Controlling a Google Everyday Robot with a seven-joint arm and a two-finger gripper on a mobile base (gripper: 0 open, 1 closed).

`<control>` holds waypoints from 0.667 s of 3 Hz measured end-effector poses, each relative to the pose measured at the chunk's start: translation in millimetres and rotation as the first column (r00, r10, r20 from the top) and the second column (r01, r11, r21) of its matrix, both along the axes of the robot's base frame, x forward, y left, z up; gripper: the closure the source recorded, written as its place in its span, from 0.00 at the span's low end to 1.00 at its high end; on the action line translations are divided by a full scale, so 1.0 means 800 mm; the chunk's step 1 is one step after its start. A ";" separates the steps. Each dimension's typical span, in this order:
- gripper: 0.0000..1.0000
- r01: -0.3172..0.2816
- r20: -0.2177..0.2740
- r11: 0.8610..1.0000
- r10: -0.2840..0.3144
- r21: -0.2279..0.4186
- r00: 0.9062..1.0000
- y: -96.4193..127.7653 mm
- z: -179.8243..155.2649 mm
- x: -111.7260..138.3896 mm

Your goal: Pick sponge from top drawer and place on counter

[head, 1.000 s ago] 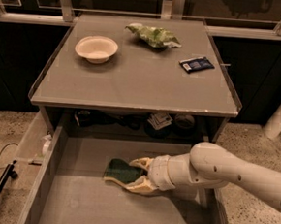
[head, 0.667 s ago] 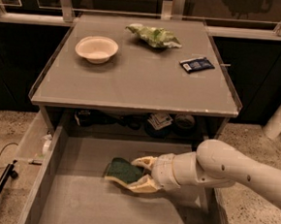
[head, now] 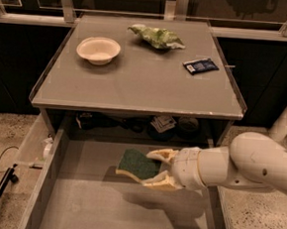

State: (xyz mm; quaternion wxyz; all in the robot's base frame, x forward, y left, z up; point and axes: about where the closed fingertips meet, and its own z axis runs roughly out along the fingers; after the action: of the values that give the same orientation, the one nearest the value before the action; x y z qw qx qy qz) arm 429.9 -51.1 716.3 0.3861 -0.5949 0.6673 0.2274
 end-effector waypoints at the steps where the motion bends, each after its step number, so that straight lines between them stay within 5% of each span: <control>1: 1.00 0.029 0.093 0.998 -0.024 -0.059 0.995 -0.023 0.085 -0.005; 2: 1.00 0.070 0.188 0.990 -0.046 -0.125 0.981 -0.048 0.171 0.006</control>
Offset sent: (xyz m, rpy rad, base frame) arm 0.0209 -0.0696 0.2275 -0.2151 -0.3053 -0.1130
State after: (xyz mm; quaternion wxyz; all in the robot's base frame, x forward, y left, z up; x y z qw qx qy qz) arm 435.1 -89.3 853.2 0.4129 -0.6177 0.6593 0.1156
